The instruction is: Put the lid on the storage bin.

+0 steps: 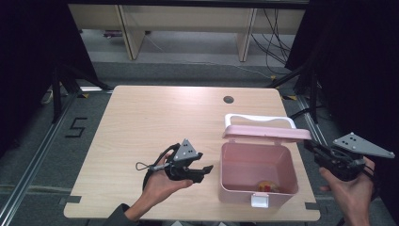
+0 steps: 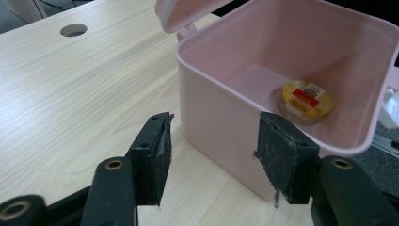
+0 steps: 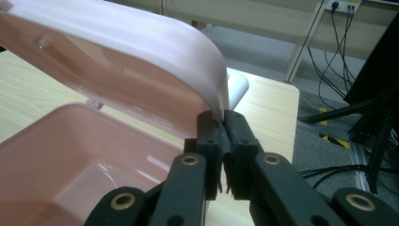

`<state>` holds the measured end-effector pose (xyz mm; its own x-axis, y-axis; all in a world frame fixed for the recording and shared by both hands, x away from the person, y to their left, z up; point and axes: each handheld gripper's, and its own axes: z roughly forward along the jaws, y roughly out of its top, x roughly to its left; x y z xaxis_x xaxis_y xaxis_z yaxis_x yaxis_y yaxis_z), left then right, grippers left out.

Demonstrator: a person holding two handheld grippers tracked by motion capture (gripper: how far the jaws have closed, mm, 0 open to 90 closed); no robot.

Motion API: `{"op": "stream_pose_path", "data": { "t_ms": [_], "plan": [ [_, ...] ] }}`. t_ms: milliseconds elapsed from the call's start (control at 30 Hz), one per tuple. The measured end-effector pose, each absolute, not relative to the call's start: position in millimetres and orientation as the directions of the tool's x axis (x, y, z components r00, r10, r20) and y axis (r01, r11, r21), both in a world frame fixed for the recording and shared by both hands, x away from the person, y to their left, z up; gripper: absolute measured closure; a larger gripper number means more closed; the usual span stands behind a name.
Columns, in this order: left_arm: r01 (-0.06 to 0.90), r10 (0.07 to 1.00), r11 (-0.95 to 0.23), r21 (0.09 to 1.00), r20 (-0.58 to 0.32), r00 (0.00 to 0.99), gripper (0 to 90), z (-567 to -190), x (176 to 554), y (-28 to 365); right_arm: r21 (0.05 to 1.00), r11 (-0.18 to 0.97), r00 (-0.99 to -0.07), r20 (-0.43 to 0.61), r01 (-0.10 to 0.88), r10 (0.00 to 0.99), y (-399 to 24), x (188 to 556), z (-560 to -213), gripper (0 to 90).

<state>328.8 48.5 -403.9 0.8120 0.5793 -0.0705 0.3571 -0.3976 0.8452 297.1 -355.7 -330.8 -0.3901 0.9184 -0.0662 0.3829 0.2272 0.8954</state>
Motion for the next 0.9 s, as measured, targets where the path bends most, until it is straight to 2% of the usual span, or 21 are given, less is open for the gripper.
{"op": "stream_pose_path", "data": {
  "t_ms": [100, 200, 233, 400, 500, 700, 900],
  "plan": [
    [0.364, 0.579, -0.386, 0.848, -0.085, 0.811, 44.3, -406, 324, 53, 0.892, 0.213, -0.384, -0.048, 0.399, 0.922, -355, 293, -332, 86.0],
    [0.366, 0.584, -0.387, 0.847, -0.082, 0.808, 44.0, -408, 319, 57, 0.899, 0.226, -0.393, -0.066, 0.375, 0.917, -356, 292, -334, 85.7],
    [0.363, 0.583, -0.39, 0.846, -0.077, 0.808, 43.9, -409, 318, 59, 0.895, 0.199, -0.39, -0.031, 0.399, 0.92, -355, 289, -335, 85.6],
    [0.364, 0.582, -0.403, 0.84, -0.072, 0.81, 43.7, -413, 310, 67, 0.897, 0.226, -0.402, -0.06, 0.38, 0.914, -357, 284, -339, 85.2],
    [0.367, 0.579, -0.404, 0.838, -0.076, 0.812, 43.5, -415, 307, 72, 0.891, 0.201, -0.397, -0.025, 0.408, 0.918, -356, 279, -342, 84.9],
    [0.372, 0.583, -0.405, 0.835, -0.077, 0.809, 42.9, -420, 298, 83, 0.892, 0.209, -0.406, -0.032, 0.401, 0.913, -358, 272, -349, 84.4],
    [0.392, 0.598, -0.411, 0.823, -0.081, 0.797, 36.8, -426, 292, 92, 0.882, 0.208, -0.417, -0.015, 0.422, 0.909, -358, 265, -356, 83.5]
  ]
}}
